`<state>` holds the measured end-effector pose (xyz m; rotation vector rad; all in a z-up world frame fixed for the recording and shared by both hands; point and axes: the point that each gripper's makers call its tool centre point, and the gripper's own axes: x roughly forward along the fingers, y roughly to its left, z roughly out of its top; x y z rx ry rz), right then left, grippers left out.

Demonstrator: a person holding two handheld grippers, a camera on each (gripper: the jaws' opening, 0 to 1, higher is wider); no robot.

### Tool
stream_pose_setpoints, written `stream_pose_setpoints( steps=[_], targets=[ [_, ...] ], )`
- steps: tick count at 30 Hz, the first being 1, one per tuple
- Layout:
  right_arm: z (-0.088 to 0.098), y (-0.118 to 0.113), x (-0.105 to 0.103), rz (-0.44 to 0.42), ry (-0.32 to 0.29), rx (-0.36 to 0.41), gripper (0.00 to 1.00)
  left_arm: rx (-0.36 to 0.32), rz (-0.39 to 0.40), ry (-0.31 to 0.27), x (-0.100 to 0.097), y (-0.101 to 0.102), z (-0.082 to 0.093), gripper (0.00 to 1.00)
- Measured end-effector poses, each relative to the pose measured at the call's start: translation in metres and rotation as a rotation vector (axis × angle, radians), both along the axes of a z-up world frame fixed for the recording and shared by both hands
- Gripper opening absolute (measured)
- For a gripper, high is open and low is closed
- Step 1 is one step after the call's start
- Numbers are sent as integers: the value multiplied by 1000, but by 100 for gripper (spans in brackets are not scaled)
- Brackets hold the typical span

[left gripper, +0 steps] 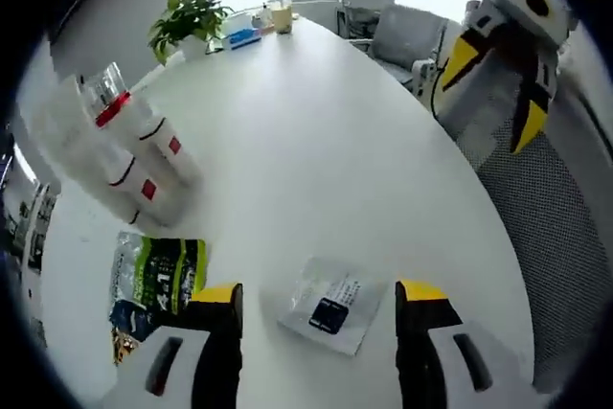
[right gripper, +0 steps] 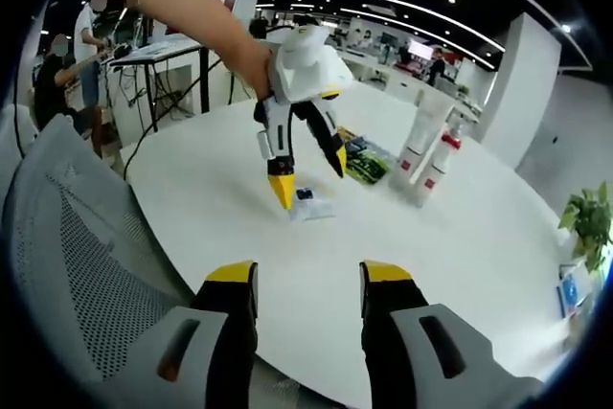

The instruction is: Arrange the skincare products in the storage area until every visible bottle or jar stands upright without overlapping.

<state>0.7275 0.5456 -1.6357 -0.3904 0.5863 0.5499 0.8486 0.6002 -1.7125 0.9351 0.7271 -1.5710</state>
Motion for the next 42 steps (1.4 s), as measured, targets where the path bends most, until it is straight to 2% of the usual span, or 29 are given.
stream_pose_setpoints(
  steps=[5, 8, 14, 15, 19, 24, 28, 31, 33, 39, 42],
  targets=[
    [1, -1, 0, -2, -4, -1, 40, 130, -125, -24, 1, 10, -8, 65],
    [1, -1, 1, -4, -7, -3, 40, 173, -184, -62, 5, 12, -10, 63],
    [1, -2, 1, -7, -8, -4, 39, 229, -281, -91, 1, 10, -16, 56],
    [1, -2, 1, -8, -8, -5, 39, 225, -281, -74, -2, 9, -15, 54],
    [1, -2, 1, -10, -7, -6, 39, 241, -300, -85, -1, 8, -15, 54],
    [2, -2, 1, -10, -11, 3, 39, 283, -351, -76, -5, 10, -18, 48],
    [2, -1, 1, -7, -10, 0, 39, 298, -335, -78, -5, 9, -17, 46],
    [2, -2, 1, -10, -8, 0, 38, 317, -285, -71, -4, 10, -17, 41],
    [1, -2, 1, -9, -4, -4, 38, 315, -289, -78, -4, 9, -18, 40],
    [0, -2, 1, -9, -1, -9, 38, 316, -165, -52, -8, 14, -17, 40],
    [0, -2, 1, -9, -1, -8, 39, 272, -95, -38, -12, 16, -12, 40]
  ],
)
